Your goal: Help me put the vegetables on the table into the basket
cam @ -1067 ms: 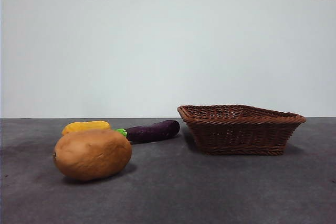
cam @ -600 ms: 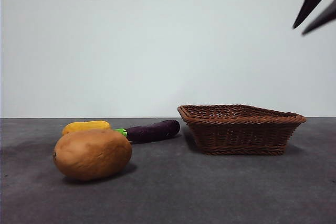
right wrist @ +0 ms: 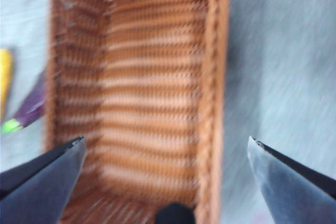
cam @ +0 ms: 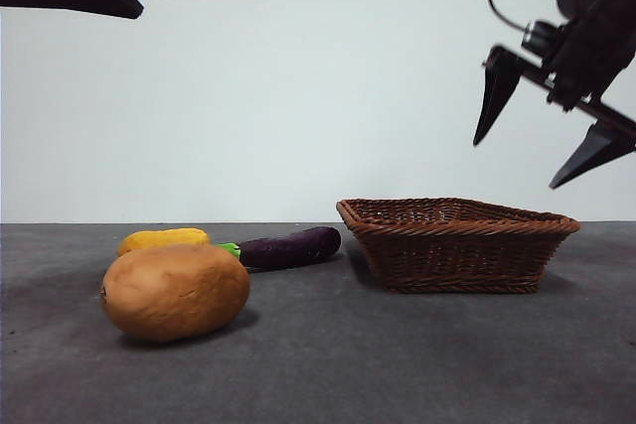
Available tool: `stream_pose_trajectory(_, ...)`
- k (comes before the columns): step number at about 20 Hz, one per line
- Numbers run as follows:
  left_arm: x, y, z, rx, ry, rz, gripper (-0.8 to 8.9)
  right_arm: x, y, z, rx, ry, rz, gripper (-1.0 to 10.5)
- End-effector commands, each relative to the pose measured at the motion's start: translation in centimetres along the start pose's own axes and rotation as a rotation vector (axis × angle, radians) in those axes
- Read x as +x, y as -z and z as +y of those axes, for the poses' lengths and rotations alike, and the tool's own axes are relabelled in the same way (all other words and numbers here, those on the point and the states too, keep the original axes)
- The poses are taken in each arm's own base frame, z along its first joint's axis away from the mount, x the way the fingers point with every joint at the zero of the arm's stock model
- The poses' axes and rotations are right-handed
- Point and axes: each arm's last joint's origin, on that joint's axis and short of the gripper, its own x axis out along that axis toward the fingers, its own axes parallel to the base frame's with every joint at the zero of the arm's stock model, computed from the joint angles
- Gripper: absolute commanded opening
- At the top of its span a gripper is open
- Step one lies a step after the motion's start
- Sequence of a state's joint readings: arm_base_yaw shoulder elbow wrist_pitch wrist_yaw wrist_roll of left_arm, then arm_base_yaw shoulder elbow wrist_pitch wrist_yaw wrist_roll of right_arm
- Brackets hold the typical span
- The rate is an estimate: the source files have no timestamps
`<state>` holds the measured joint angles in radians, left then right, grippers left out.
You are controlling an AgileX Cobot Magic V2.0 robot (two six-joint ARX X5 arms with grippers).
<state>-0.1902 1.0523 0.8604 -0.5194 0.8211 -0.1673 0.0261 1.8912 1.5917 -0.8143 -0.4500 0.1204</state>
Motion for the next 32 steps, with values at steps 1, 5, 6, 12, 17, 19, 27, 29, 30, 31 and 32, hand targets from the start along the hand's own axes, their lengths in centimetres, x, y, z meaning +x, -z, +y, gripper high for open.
stream_pose_trajectory(1,0.2,-0.1,0.1,0.02,-0.022,0.003,-0.03,1.8,-0.9,-0.8,-0.035,0.011,0.023,6.3)
stream_pose_trajectory(5,0.3,-0.1,0.3,0.015,-0.034,0.007,-0.03,5.1,-1.6,-1.9,-0.06,0.008,0.071,5.2)
stream_pose_trajectory(6,0.4,-0.1,0.3,0.014,-0.034,0.008,-0.03,5.9,-1.7,-2.3,-0.066,0.007,0.086,4.9)
stream_pose_trajectory(12,0.4,0.0,0.3,0.001,-0.035,0.018,-0.03,8.9,-0.7,-2.3,-0.063,0.006,0.18,-0.2)
stream_pose_trajectory(17,0.5,-0.7,0.4,-0.036,-0.091,0.016,-0.03,8.6,-0.5,-2.2,-0.055,0.009,0.207,-0.2)
stream_pose_trajectory(19,1.0,-1.9,1.0,-0.042,-0.17,0.054,-0.03,5.6,-1.1,-2.2,-0.046,0.016,0.159,-0.2)
stream_pose_trajectory(27,6.6,-10.5,7.0,0.047,-0.624,0.467,6.11,-6.0,-0.2,-0.8,-0.072,0.044,0.038,-0.2)
stream_pose_trajectory(29,8.3,-12.0,8.9,0.049,-0.668,0.509,6.11,-6.7,0.1,-0.2,-0.079,0.037,0.034,-0.2)
stream_pose_trajectory(30,9.3,-12.6,9.7,0.07,-0.656,0.52,6.11,-6.8,0.2,-0.1,-0.077,0.031,0.041,-0.2)
stream_pose_trajectory(31,10.2,-13.1,10.6,0.081,-0.65,0.52,6.11,-6.7,0.3,0.1,-0.08,0.026,0.051,-0.2)
stream_pose_trajectory(32,11.1,-13.4,11.5,0.078,-0.65,0.524,6.11,-6.7,0.4,0.1,-0.087,0.024,0.061,-0.2)
